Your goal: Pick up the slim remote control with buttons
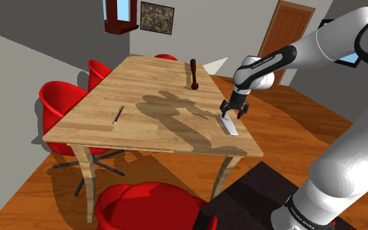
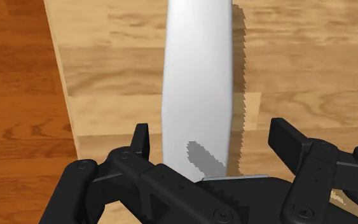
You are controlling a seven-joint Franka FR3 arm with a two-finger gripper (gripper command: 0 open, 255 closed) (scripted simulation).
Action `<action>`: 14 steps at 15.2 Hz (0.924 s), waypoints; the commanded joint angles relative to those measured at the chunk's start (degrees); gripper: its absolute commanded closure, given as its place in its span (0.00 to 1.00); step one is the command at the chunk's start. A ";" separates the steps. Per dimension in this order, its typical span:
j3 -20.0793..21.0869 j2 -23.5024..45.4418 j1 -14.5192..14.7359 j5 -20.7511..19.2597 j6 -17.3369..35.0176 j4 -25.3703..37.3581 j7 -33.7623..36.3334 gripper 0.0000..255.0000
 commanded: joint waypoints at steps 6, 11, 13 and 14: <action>-0.16 4.34 -0.19 0.56 5.26 -1.14 0.14 0.00; -0.15 5.29 -0.20 0.70 6.41 -1.34 0.02 1.00; -0.15 5.32 -0.21 0.70 6.42 -1.32 0.01 1.00; -0.14 5.32 -0.20 0.70 6.41 -1.31 0.02 1.00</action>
